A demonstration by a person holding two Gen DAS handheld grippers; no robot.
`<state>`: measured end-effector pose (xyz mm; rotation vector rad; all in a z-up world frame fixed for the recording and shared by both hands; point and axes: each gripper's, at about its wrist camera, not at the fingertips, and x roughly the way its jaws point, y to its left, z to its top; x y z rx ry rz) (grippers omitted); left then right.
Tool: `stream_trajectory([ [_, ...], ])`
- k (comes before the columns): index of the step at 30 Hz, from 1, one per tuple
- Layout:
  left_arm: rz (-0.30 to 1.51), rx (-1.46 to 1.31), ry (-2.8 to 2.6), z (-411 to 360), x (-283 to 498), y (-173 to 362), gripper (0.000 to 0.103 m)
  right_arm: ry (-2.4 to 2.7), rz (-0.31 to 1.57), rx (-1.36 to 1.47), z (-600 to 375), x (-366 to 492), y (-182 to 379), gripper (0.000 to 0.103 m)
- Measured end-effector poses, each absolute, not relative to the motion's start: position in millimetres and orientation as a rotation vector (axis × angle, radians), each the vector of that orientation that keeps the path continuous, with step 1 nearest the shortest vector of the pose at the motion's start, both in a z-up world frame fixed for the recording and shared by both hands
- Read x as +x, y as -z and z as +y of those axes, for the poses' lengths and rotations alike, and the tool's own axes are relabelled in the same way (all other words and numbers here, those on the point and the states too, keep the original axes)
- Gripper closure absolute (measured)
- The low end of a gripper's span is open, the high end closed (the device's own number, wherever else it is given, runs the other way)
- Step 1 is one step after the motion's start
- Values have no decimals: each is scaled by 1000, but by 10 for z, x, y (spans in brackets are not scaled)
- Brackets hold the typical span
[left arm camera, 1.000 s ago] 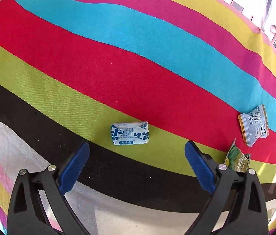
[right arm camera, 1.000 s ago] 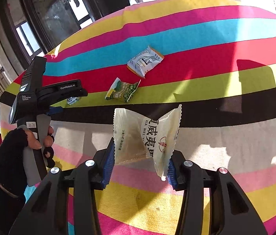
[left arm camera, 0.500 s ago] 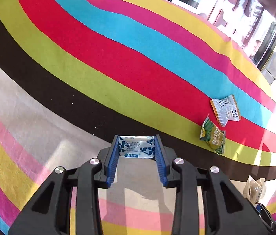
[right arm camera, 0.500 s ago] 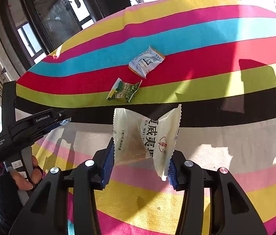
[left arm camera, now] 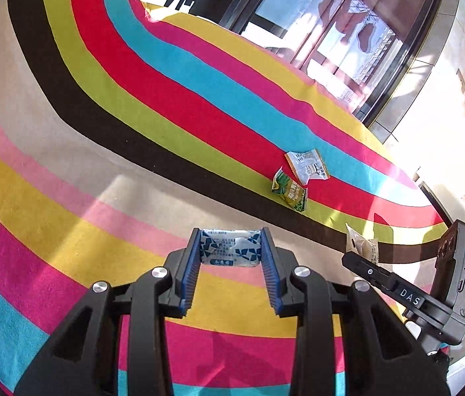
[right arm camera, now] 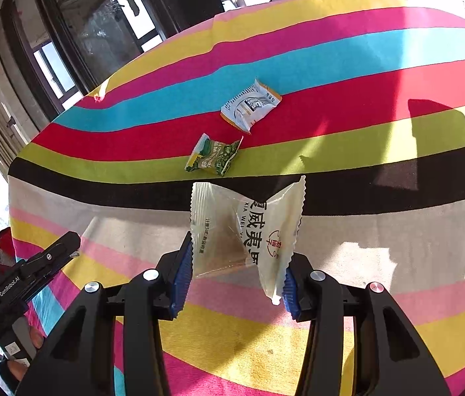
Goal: Organize snacks
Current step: 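Carry both items over the white box and open both grippers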
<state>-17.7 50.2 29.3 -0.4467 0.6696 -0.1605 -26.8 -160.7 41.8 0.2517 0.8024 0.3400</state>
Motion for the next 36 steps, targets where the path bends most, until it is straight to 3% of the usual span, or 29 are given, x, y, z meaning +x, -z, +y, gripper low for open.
stream_trajectory([
  [9, 653, -452, 129, 561, -332, -328, 68, -369, 871, 282, -1597, -258, -383, 57],
  [20, 658, -306, 162, 290, -1027, -393, 68, -496, 837, 379, -1523, -1064, -445, 57],
  [36, 650, -257, 76, 689, -1649, -383, 68, -636, 877, 288, -926, -1731, -464, 57],
])
